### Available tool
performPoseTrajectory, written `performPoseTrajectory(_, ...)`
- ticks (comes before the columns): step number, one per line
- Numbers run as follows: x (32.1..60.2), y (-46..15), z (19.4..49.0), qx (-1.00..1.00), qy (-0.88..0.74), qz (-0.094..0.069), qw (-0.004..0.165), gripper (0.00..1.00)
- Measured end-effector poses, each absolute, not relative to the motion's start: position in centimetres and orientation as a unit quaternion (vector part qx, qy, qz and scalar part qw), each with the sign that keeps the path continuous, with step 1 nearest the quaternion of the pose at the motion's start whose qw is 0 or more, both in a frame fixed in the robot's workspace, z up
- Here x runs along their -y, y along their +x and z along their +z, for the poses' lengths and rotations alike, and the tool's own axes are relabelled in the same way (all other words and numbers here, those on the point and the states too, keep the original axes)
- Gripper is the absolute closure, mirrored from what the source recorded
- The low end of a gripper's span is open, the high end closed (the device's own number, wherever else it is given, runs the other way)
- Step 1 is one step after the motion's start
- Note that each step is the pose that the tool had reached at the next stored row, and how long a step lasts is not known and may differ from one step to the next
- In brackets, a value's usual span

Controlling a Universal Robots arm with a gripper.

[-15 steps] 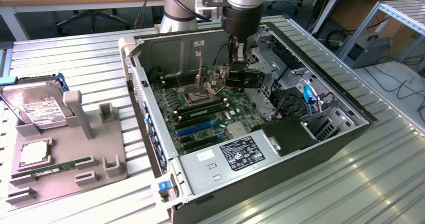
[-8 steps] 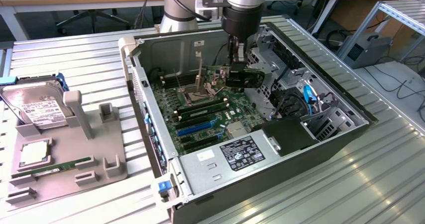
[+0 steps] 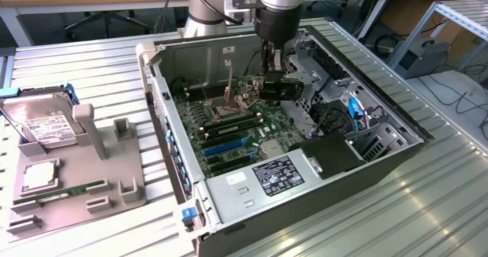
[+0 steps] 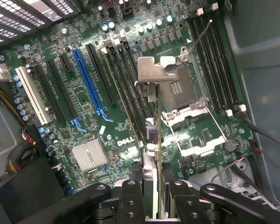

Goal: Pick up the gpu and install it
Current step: 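Insert the gpu into the slot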

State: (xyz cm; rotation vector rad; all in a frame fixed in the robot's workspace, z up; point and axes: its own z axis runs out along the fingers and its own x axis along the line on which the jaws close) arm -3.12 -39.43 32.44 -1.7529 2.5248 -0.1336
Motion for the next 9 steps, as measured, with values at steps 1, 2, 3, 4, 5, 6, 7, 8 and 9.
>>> performPoseTrajectory(1,39.44,-3.12,32.44,-0.819,-0.571,-0.043,0.032,0.73)
performPoseTrajectory(2,39.44,-3.12,32.44,-0.818,-0.572,-0.044,0.032,0.73)
performPoseTrajectory(3,39.44,-3.12,32.44,-0.818,-0.573,-0.044,0.032,0.73)
performPoseTrajectory(4,39.44,-3.12,32.44,-0.811,-0.583,-0.045,0.032,0.73)
performPoseTrajectory(5,39.44,-3.12,32.44,-0.809,-0.585,-0.045,0.032,0.73)
performPoseTrajectory(6,39.44,-3.12,32.44,-0.808,-0.587,-0.045,0.032,0.73)
performPoseTrajectory(7,39.44,-3.12,32.43,-0.807,-0.588,-0.045,0.032,0.73)
performPoseTrajectory(8,39.44,-3.12,32.43,-0.806,-0.589,-0.045,0.032,0.73)
performPoseTrajectory(9,39.44,-3.12,32.43,-0.805,-0.591,-0.045,0.032,0.73)
